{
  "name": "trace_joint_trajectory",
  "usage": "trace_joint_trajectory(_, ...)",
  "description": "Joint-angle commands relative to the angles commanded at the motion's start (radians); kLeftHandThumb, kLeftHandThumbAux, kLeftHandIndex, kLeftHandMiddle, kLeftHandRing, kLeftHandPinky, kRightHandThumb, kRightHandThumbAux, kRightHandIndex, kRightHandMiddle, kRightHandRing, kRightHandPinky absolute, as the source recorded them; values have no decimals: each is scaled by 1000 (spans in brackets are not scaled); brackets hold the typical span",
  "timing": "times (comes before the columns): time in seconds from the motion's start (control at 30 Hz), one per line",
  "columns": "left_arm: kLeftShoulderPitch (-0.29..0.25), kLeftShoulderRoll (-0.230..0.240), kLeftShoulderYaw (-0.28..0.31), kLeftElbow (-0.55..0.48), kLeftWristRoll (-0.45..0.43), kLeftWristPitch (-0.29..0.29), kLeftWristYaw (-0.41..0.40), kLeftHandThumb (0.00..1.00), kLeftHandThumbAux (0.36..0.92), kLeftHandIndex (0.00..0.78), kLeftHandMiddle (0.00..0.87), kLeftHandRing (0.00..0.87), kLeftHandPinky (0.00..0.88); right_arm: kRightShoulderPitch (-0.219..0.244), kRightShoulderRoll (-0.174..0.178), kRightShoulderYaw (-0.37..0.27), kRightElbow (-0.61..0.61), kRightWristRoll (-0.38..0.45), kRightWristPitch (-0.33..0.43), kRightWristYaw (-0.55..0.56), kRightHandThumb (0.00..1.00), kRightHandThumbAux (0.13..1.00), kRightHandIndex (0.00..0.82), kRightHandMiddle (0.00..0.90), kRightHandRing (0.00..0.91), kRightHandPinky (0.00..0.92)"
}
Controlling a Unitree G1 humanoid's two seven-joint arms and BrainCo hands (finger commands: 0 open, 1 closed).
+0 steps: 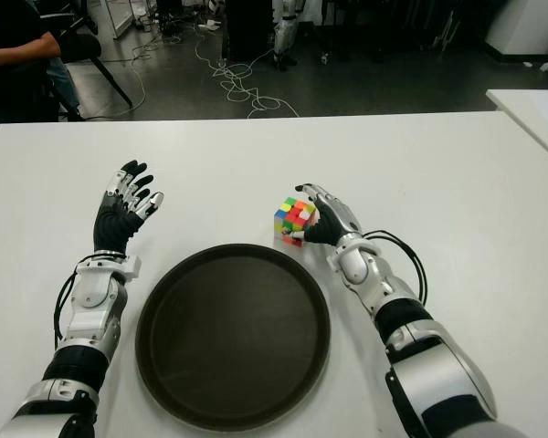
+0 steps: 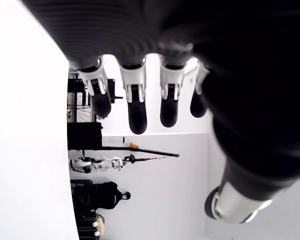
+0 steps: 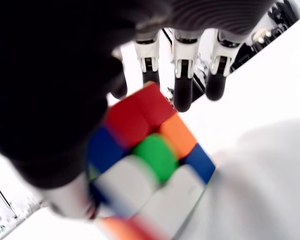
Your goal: Pick up the Rubik's Cube and put it in the plate
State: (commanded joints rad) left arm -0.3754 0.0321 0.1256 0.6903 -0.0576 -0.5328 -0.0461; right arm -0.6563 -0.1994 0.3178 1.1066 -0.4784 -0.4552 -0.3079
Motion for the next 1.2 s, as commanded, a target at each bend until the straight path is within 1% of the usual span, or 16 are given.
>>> trace_joint_trajectory(0.07, 1, -2, 0, -5, 2, 5, 5, 7, 765, 65, 131, 111, 79, 0, 1, -6, 7, 5, -25, -17, 342, 790, 201, 301, 333, 383)
trace_joint_trajectory(0.2, 2, -3, 0, -10, 3, 13, 7, 4, 771, 60, 122, 101, 74, -3, 2, -13, 20, 10, -51, -26, 359, 788, 215, 331, 369, 424)
trace_joint_trajectory(0.3, 3, -5, 1, -14, 0, 18, 7, 7, 774, 57, 121, 102, 85, -4, 3, -19, 25, 12, -65, -28, 330, 800, 223, 350, 393, 460)
trace_joint_trajectory(0.47, 3, -6, 2, -15, 0, 17, 9, 11, 769, 61, 128, 113, 93, -3, 4, -28, 31, 16, -88, -39, 267, 815, 213, 357, 412, 490)
trace_joint_trajectory(0.8, 1, -7, 2, -7, 8, 7, 23, 13, 758, 70, 140, 123, 95, -5, 6, -39, 45, 22, -120, -51, 198, 835, 203, 349, 419, 493)
trace_joint_trajectory(1.07, 1, -10, 5, -8, 0, 8, 20, 13, 763, 67, 142, 119, 82, -7, 6, -46, 49, 22, -124, -50, 207, 832, 198, 334, 405, 486)
trace_joint_trajectory(1.2, 4, -10, 1, -15, 6, 11, 22, 14, 759, 66, 139, 117, 88, -6, 7, -48, 47, 20, -120, -49, 170, 823, 186, 332, 409, 486)
